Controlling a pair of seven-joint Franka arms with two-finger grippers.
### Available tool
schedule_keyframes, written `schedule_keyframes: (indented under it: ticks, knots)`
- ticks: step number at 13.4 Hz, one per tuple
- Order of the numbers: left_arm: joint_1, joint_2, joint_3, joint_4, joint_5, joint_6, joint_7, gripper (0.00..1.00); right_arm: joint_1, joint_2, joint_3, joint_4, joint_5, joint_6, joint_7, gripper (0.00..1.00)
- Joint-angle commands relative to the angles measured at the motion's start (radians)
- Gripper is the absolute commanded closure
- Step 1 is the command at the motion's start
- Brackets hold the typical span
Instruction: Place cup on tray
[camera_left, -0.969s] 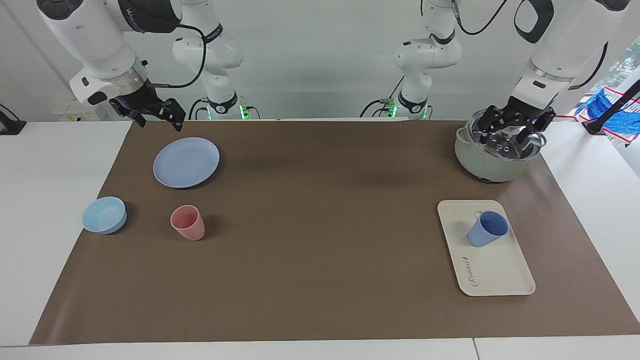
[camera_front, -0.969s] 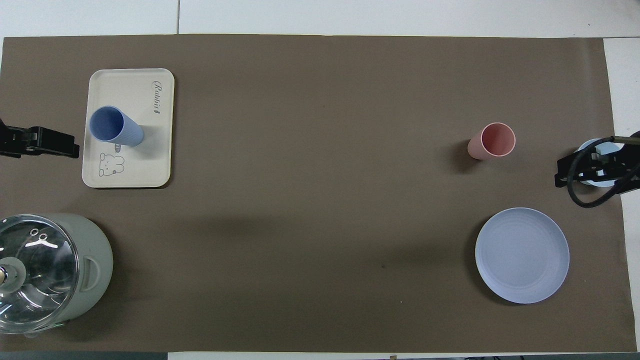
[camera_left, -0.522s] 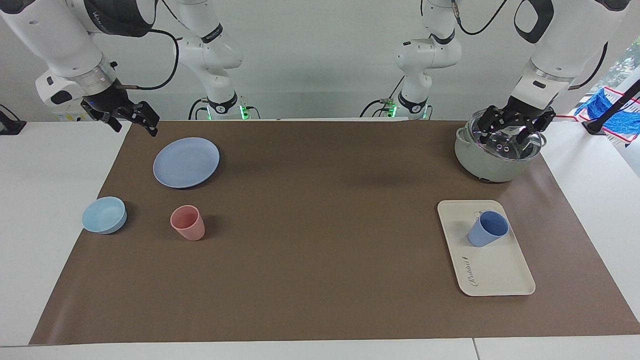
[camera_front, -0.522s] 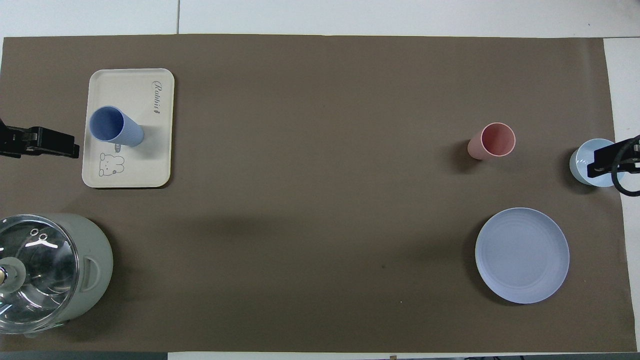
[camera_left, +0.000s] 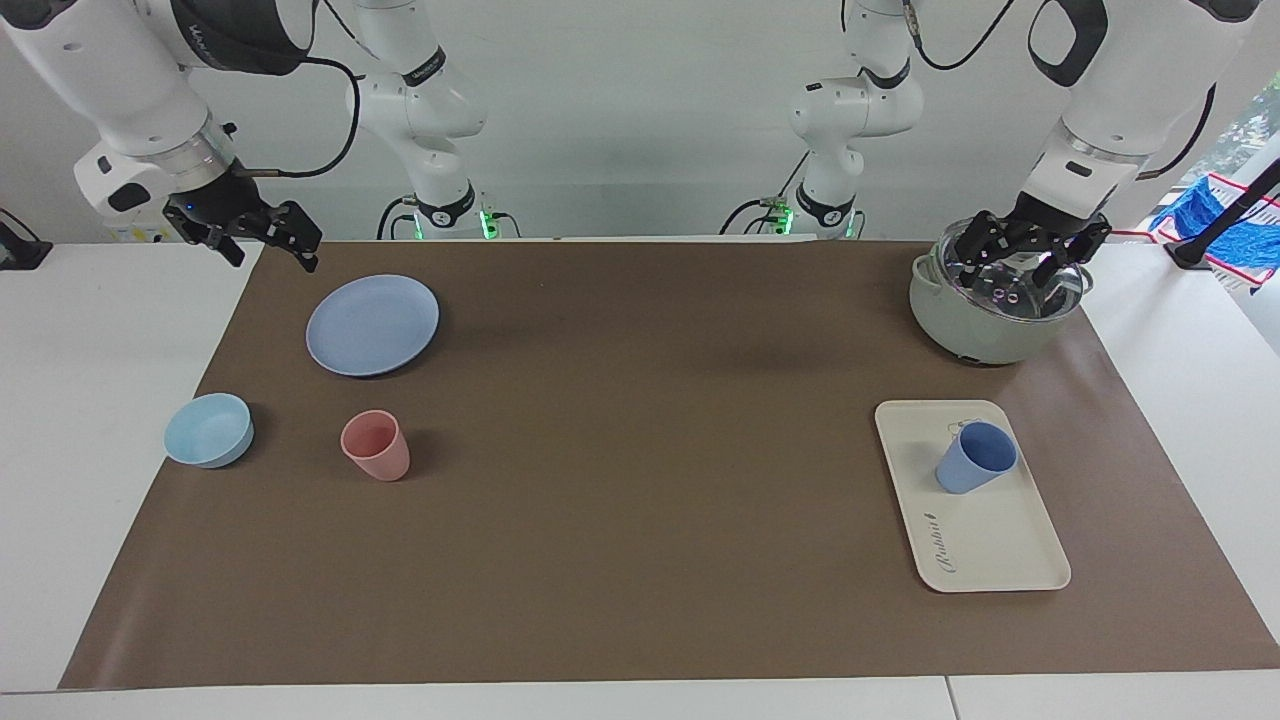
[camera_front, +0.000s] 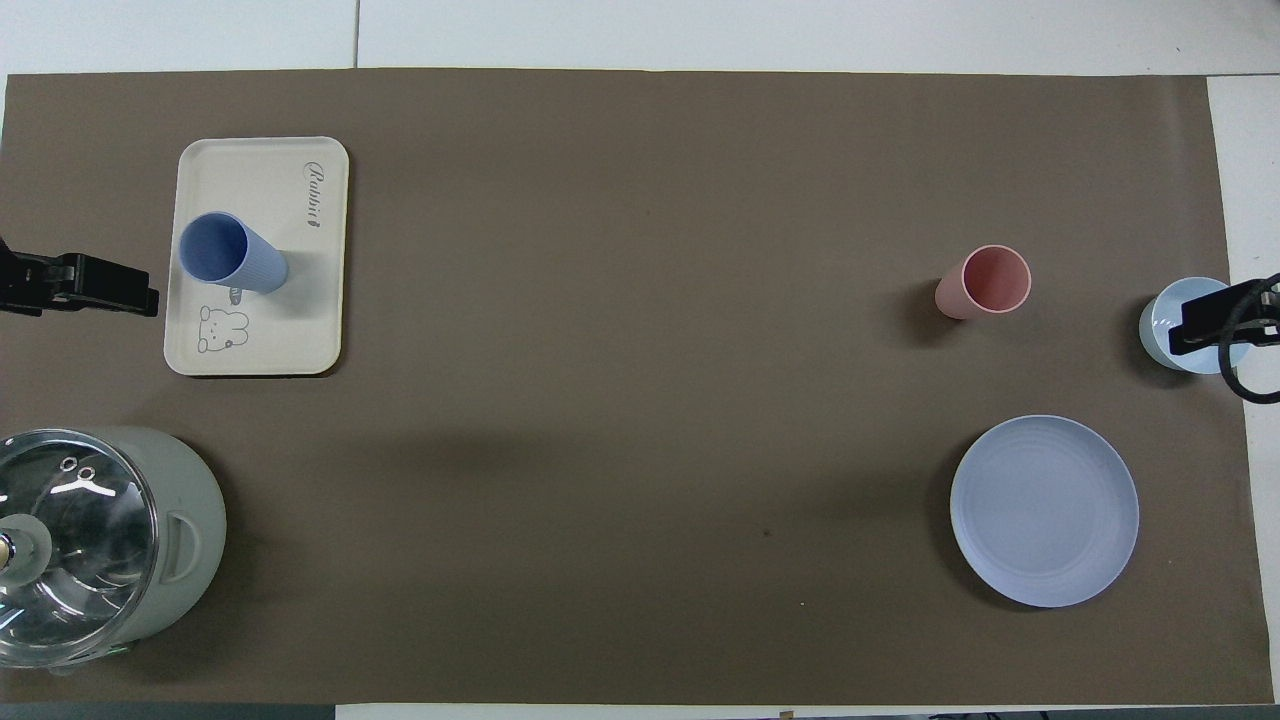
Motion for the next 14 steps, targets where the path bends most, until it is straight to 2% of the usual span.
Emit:
schedule_keyframes:
  ticks: [1, 14]
  knots:
    - [0.005, -0.021, 0.002, -0.014, -0.016, -0.015, 0.013, 0.0, -0.009, -0.006, 0.006, -0.017, -0.01, 0.021, -0.021, 0.0]
    - [0.005, -0.021, 0.002, -0.014, -0.016, -0.015, 0.013, 0.0, -0.009, -0.005, 0.028, 0.008, -0.014, 0.047, 0.003, 0.0]
